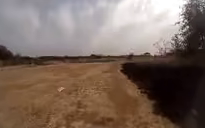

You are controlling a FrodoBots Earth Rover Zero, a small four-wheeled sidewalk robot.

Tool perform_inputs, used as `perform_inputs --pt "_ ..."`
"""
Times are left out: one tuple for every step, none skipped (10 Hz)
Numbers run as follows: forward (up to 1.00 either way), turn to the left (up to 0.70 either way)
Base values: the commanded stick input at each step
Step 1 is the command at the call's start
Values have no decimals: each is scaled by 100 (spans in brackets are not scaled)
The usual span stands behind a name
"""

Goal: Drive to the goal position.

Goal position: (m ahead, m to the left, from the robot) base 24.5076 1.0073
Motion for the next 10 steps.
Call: perform_inputs --pt "50 0" --pt "50 0" --pt "50 0" --pt "50 0" --pt "50 0" --pt "50 0" --pt "50 0" --pt "50 0" --pt "50 0" --pt "50 0"
